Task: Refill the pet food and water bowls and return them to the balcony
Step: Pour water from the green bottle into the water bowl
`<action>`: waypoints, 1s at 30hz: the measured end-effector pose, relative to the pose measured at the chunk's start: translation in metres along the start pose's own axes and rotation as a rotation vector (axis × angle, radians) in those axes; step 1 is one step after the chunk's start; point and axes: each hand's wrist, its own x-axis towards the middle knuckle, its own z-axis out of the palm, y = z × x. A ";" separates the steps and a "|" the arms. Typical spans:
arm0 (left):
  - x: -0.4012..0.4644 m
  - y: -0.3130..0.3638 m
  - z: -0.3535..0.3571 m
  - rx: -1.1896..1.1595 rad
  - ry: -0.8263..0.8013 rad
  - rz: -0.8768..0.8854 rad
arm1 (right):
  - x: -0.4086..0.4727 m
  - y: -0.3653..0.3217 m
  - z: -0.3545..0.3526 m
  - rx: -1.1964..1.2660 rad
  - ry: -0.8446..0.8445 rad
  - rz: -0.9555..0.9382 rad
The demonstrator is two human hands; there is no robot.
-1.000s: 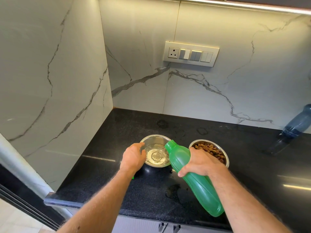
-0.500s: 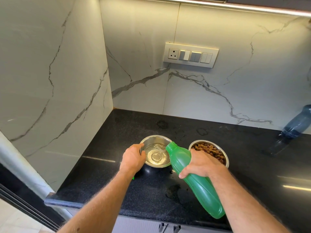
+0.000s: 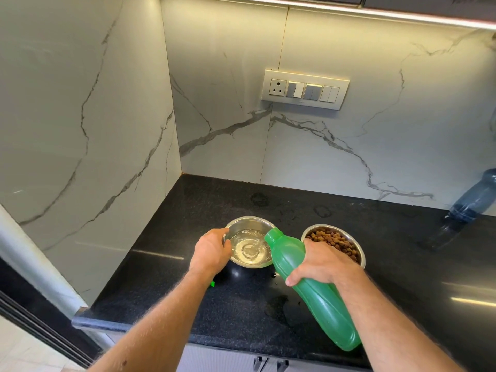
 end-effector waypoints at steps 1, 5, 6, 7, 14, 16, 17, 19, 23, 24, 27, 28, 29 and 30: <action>0.000 0.000 0.000 -0.002 0.001 0.002 | 0.000 0.000 0.000 0.000 -0.006 0.004; 0.000 0.000 -0.001 0.006 -0.018 -0.012 | -0.001 0.001 -0.002 -0.014 -0.026 0.009; 0.000 0.000 -0.001 0.009 -0.018 -0.015 | -0.001 0.001 -0.002 -0.014 -0.027 0.009; -0.001 0.000 -0.001 0.016 -0.016 -0.013 | -0.001 0.001 -0.003 -0.014 -0.028 0.009; -0.003 0.000 -0.001 0.037 0.002 -0.003 | -0.002 0.002 -0.003 0.000 -0.025 0.009; -0.004 0.000 -0.001 0.041 0.005 0.001 | -0.003 0.002 -0.003 -0.004 -0.018 0.007; -0.004 0.000 -0.001 0.039 0.007 0.002 | -0.003 0.002 -0.003 -0.007 -0.016 0.007; -0.005 -0.001 0.000 0.035 0.010 0.002 | -0.004 0.002 -0.003 -0.011 -0.020 0.009; -0.006 -0.002 0.002 0.038 0.017 -0.002 | -0.005 0.002 -0.003 -0.009 -0.042 0.008; -0.007 -0.002 0.002 0.039 0.020 0.002 | -0.006 0.002 -0.003 -0.008 -0.044 0.008; -0.008 -0.002 0.002 0.050 0.025 0.023 | -0.007 0.002 -0.002 -0.009 -0.046 0.011; -0.007 -0.002 0.002 0.053 0.025 0.029 | -0.007 0.002 -0.002 -0.010 -0.048 0.012; -0.007 -0.002 0.003 0.053 0.025 0.032 | -0.007 0.002 -0.001 -0.013 -0.051 0.012; -0.007 -0.002 0.003 0.053 0.023 0.033 | -0.007 0.002 -0.001 -0.015 -0.052 0.011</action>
